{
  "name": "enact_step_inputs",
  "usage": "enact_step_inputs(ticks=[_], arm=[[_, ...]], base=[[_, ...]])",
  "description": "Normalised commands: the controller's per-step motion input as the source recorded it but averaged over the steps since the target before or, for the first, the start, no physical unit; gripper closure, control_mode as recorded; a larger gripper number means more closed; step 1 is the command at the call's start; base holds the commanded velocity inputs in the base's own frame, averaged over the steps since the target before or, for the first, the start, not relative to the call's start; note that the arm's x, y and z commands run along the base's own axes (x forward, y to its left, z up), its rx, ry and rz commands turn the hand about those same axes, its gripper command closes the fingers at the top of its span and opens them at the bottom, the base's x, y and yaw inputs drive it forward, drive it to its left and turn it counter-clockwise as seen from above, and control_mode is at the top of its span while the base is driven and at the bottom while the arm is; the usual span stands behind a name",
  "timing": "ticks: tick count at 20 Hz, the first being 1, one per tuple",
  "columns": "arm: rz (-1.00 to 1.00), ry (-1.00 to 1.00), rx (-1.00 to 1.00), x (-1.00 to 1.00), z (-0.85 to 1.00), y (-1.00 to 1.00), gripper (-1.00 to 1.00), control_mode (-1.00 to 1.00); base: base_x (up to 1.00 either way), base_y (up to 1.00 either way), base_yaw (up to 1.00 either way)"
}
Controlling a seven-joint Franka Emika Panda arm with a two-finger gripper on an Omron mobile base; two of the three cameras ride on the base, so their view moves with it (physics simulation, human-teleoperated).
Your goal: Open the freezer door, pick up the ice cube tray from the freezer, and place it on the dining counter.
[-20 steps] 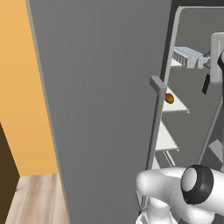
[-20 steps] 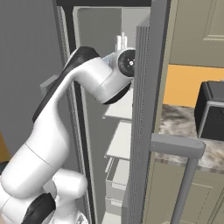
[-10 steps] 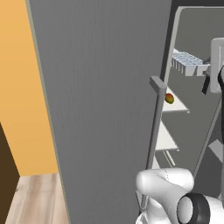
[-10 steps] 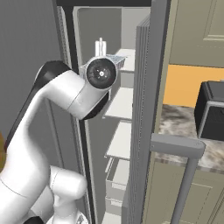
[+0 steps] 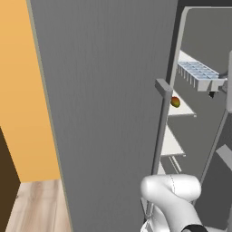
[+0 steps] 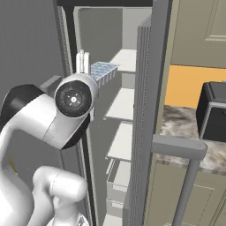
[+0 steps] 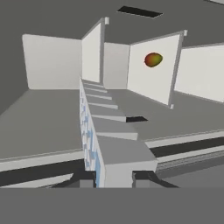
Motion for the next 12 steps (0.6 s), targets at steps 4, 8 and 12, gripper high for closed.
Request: enact_step_inputs(ticks=[4,8,12], arm=[[0.0,0.0,0.0,-0.7,0.0,0.01,1.0,-1.0],[0.0,0.0,0.0,-0.69,0.0,0.04,1.0,-1.0],[0.0,0.0,0.0,-0.66,0.0,0.2,1.0,-1.0]], base=[[0.0,0.0,0.0],[0.0,0.0,0.0],[0.0,0.0,0.0]])
